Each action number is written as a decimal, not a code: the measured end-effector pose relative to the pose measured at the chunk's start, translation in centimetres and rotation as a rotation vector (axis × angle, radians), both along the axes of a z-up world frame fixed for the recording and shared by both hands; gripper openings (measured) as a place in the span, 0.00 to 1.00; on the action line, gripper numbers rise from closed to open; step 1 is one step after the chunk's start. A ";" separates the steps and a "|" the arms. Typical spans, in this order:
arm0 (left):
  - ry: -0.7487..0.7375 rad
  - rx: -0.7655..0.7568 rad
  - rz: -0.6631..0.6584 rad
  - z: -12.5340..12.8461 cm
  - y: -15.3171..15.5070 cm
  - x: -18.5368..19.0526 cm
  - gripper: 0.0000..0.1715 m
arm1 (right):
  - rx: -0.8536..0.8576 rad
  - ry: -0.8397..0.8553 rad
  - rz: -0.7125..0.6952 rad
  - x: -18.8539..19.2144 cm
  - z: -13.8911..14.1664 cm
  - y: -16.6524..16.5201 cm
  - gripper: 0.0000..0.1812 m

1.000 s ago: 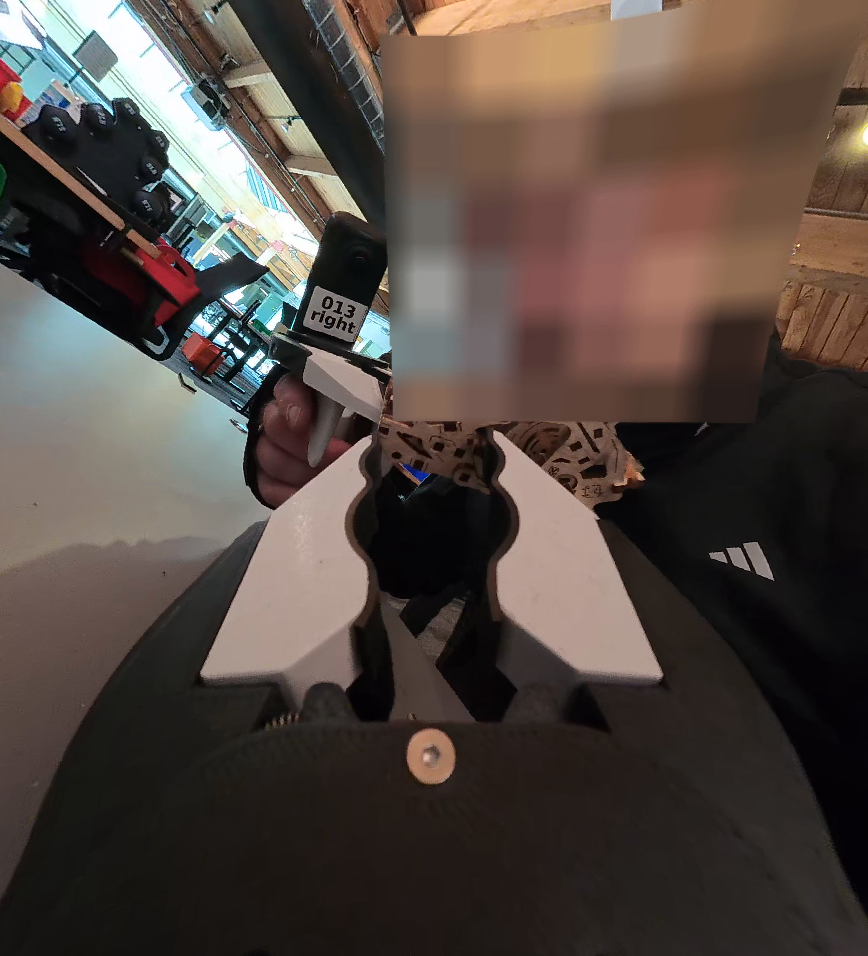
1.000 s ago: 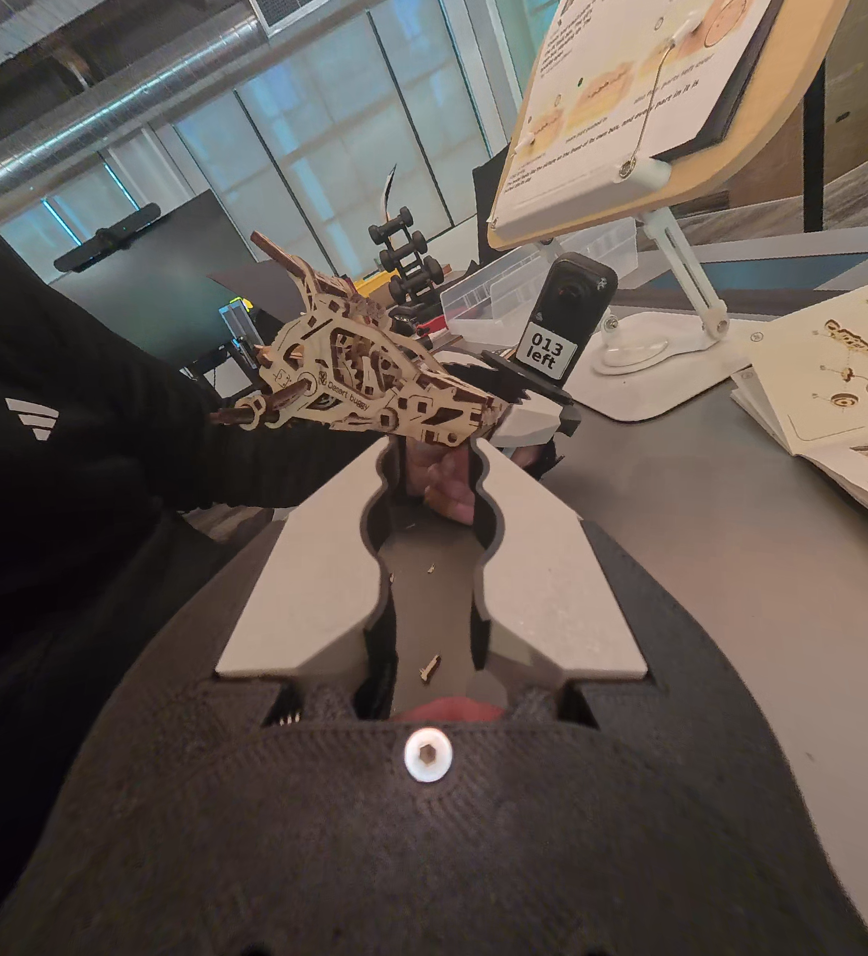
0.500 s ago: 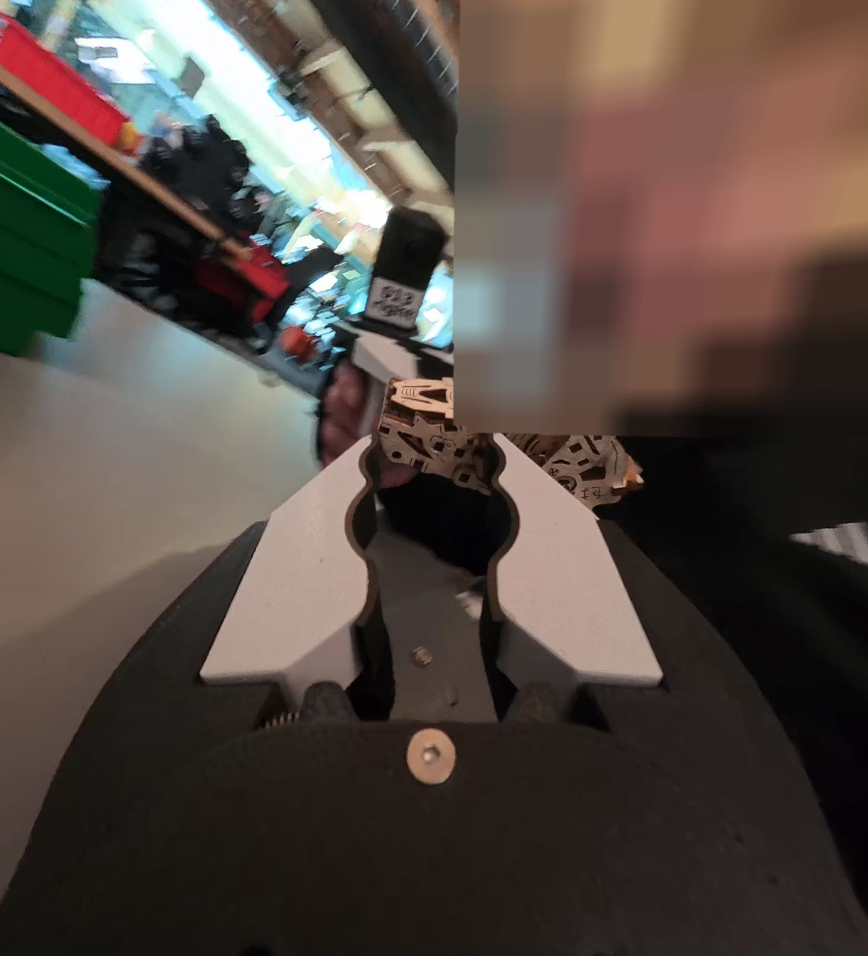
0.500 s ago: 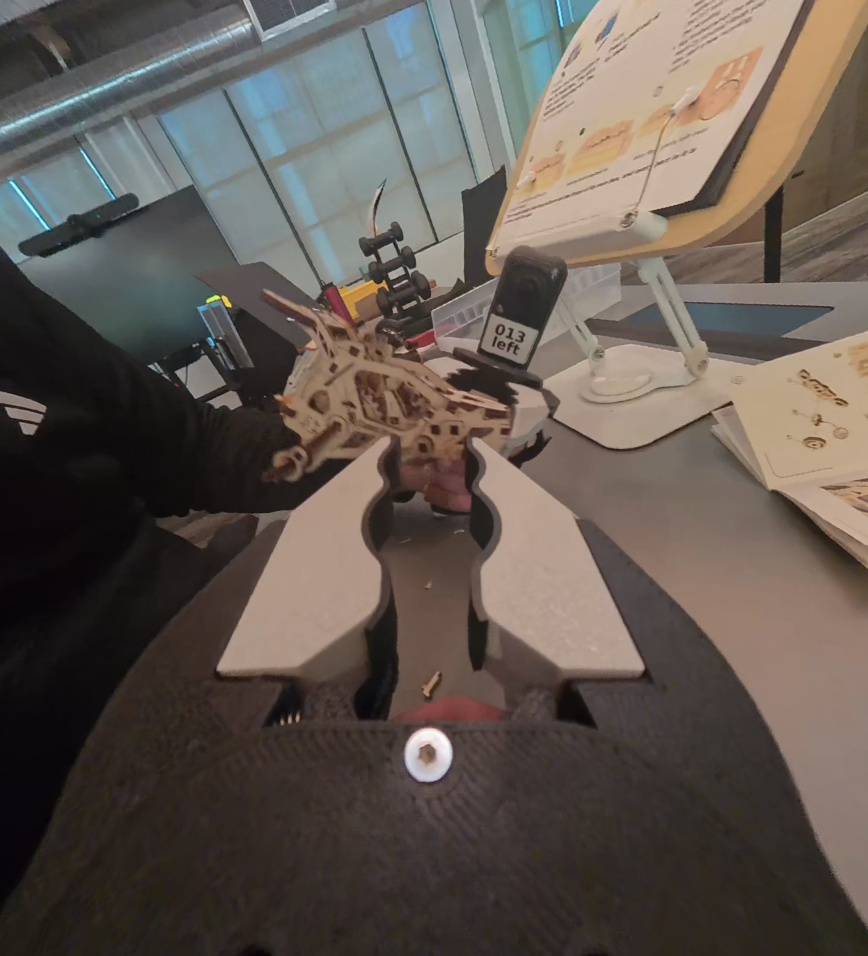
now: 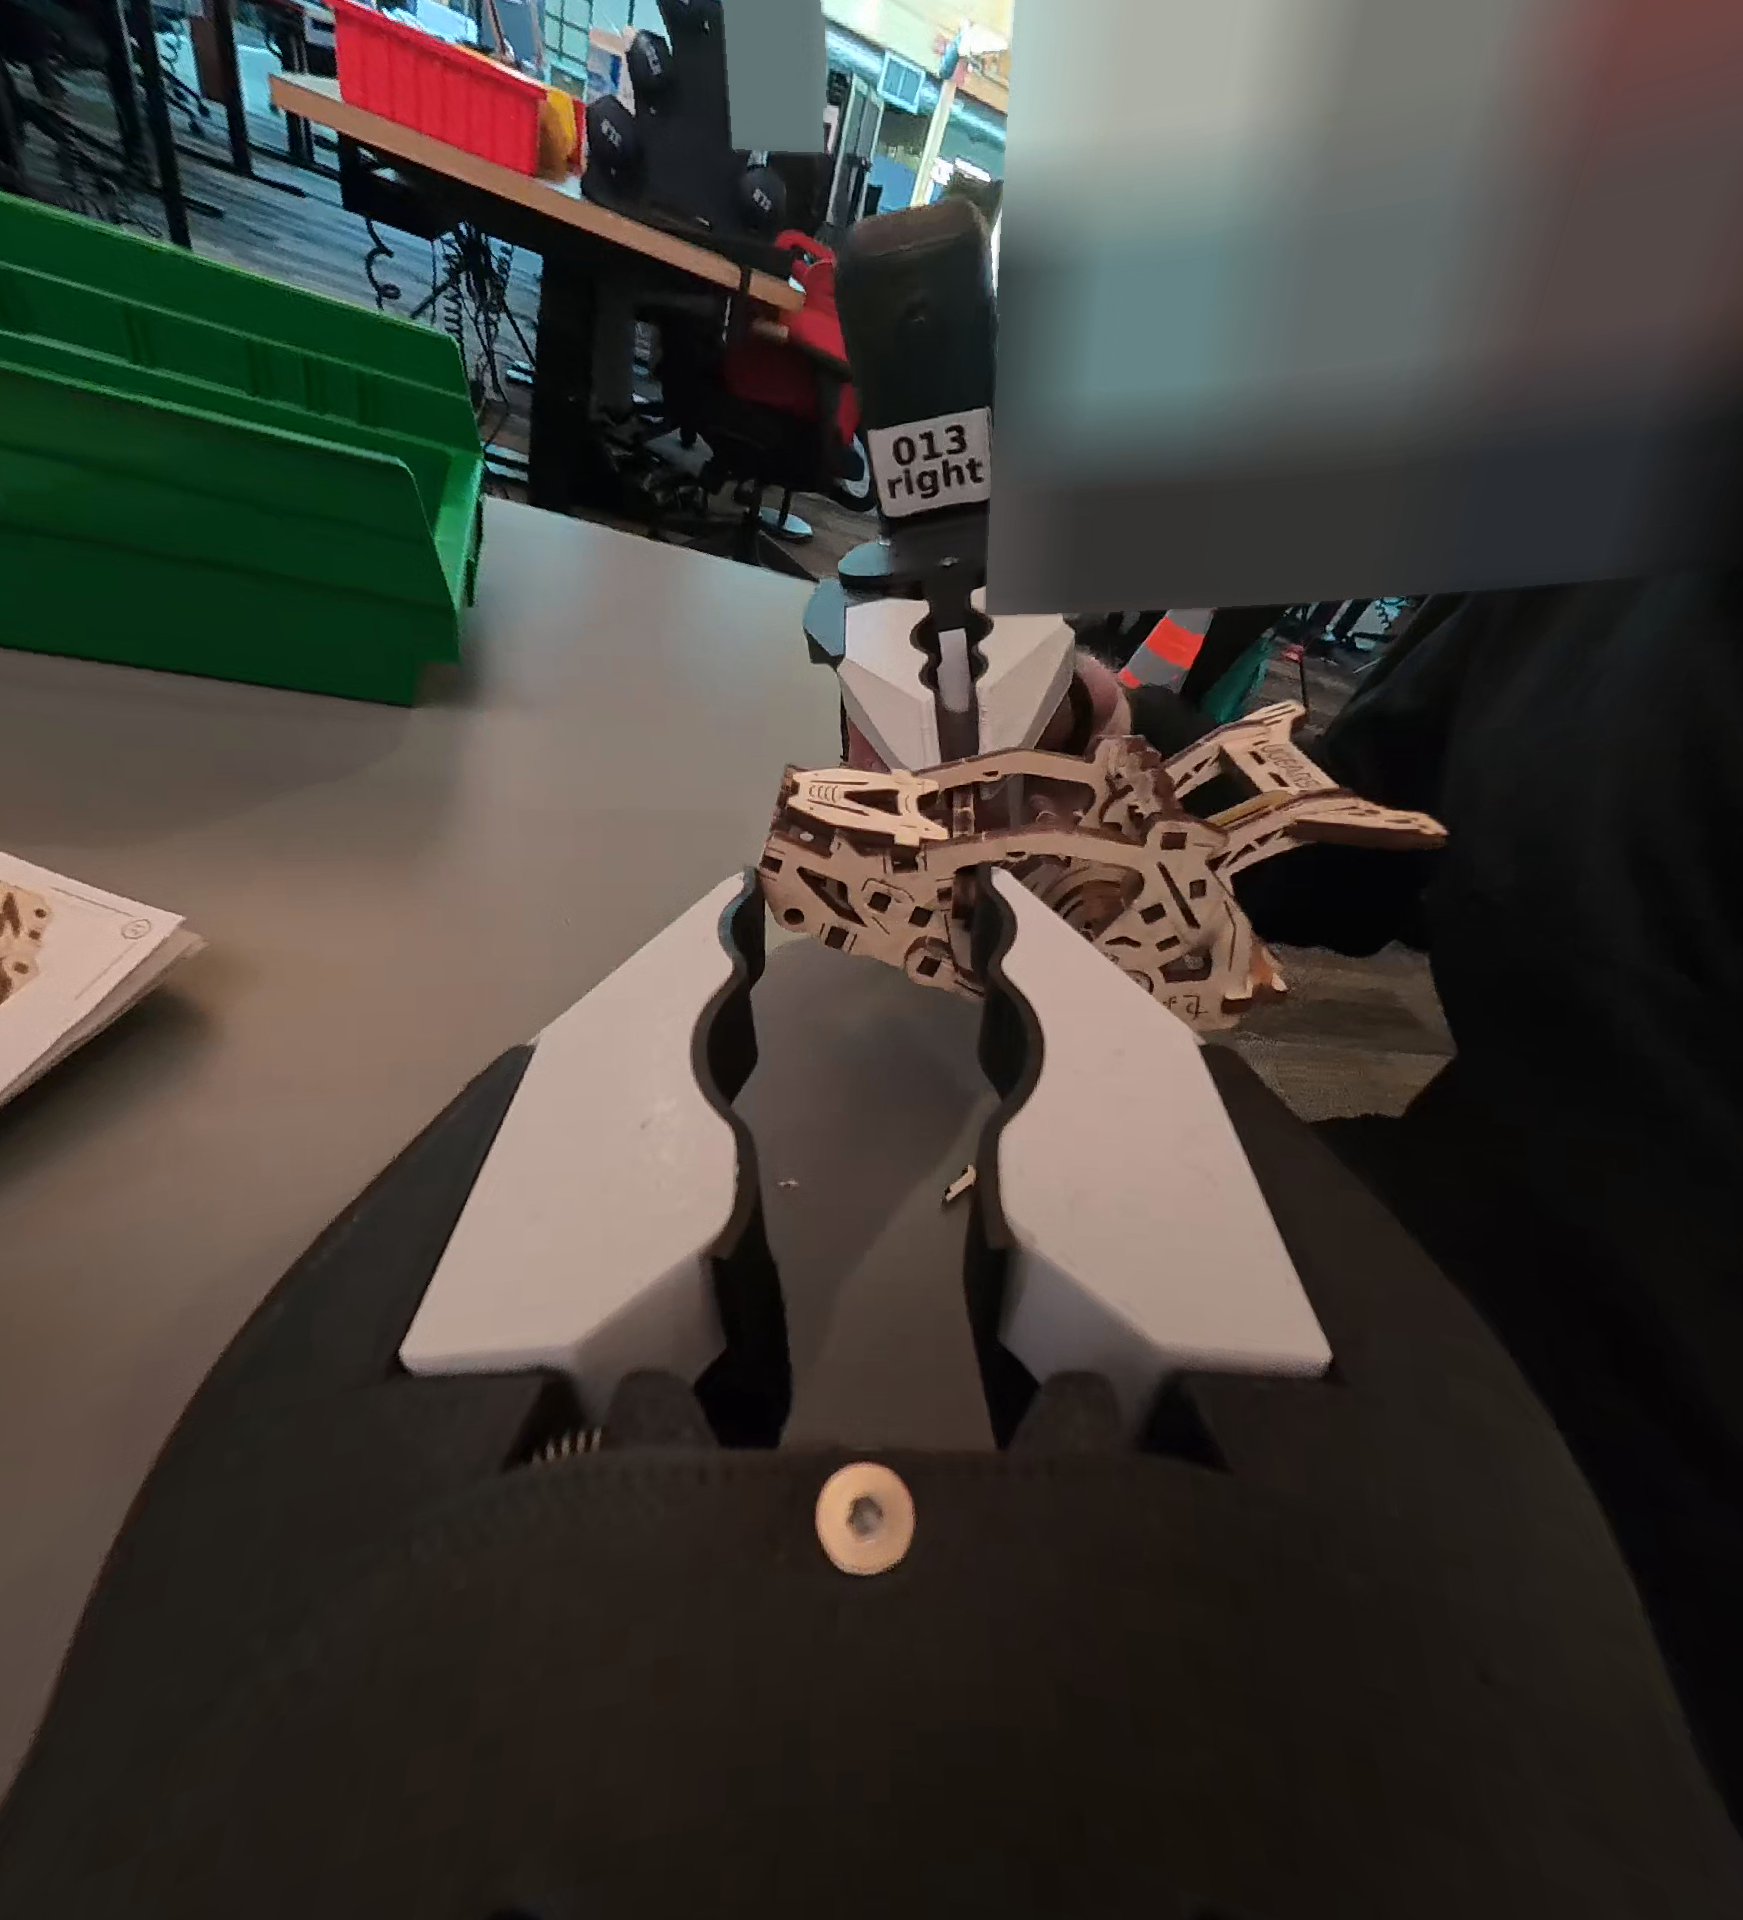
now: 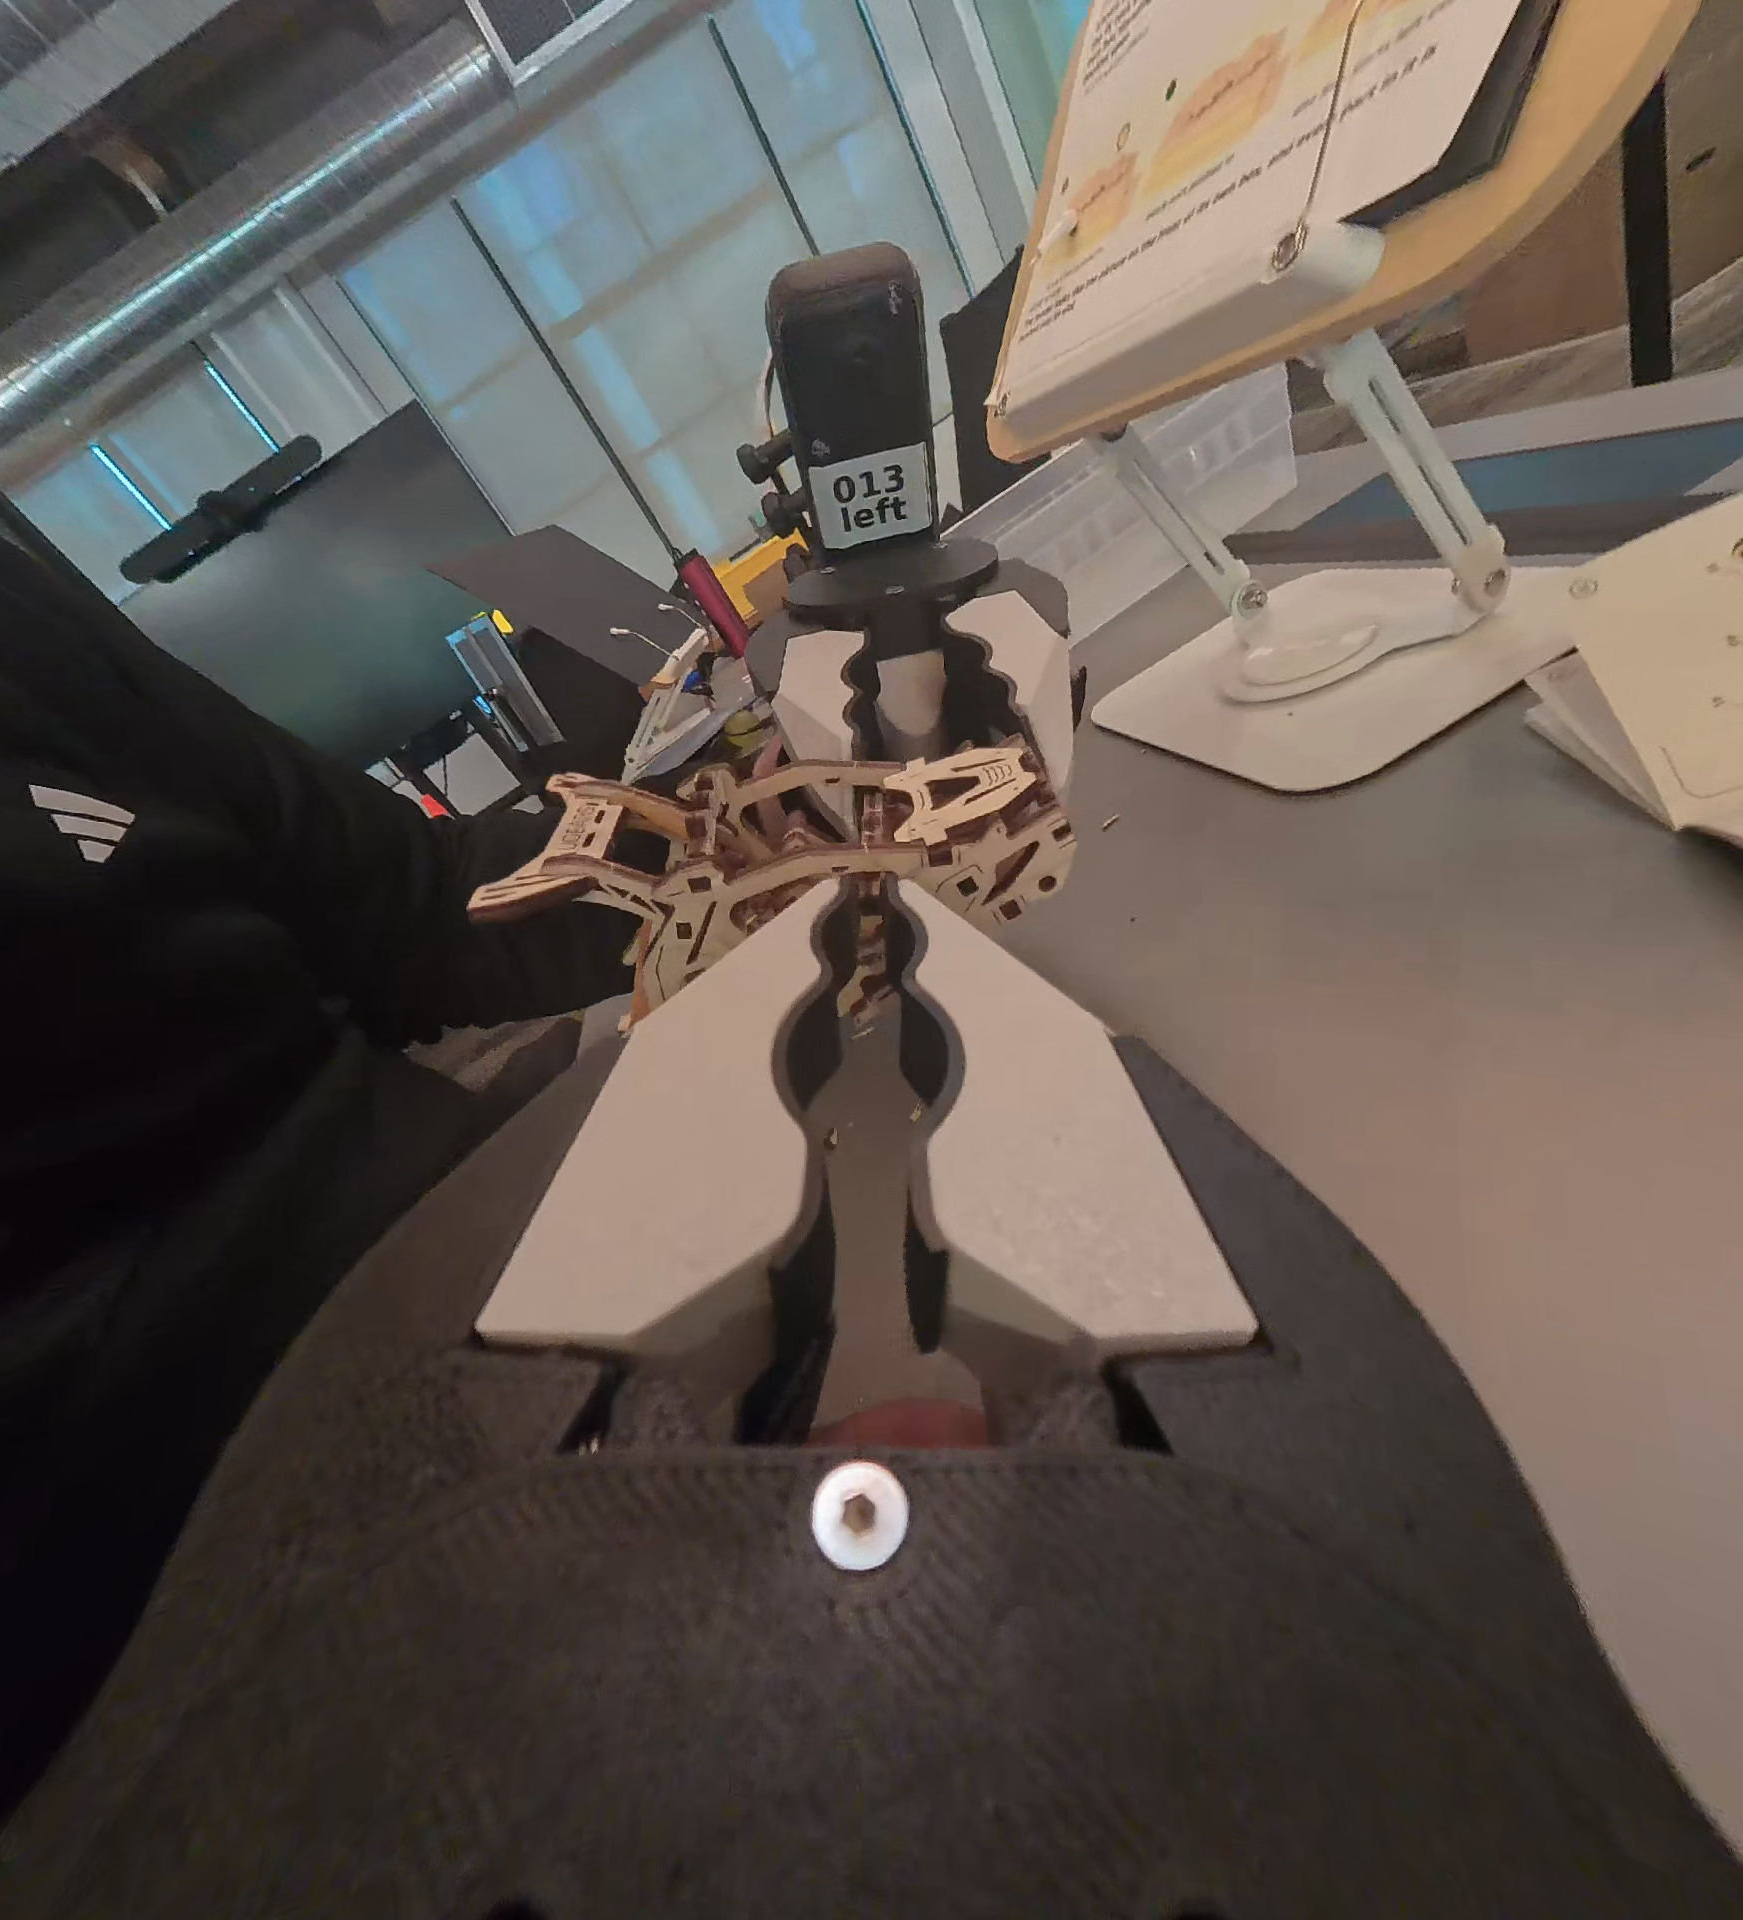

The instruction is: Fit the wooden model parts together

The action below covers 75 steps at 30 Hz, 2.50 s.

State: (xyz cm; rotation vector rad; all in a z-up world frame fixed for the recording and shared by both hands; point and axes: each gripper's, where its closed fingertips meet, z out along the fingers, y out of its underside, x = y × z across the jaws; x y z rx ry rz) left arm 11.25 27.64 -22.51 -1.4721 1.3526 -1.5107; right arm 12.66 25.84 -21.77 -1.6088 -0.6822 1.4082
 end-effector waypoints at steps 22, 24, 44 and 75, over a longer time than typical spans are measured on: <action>0.316 0.447 0.045 -7.9 -0.7 -0.4 0.23 | -0.694 0.083 0.004 0.3 -7.3 0.1 0.00; 0.329 0.476 0.058 -8.1 -0.6 -0.4 0.23 | -0.723 0.090 -0.003 0.3 -7.6 0.1 0.00; 0.347 0.344 0.101 -8.9 -0.1 -0.5 0.20 | -0.073 -0.409 0.078 1.6 -8.4 -0.6 0.03; 0.468 0.194 -0.015 -11.0 -1.0 0.1 0.23 | 0.109 -0.624 0.142 1.8 -10.7 -0.3 0.06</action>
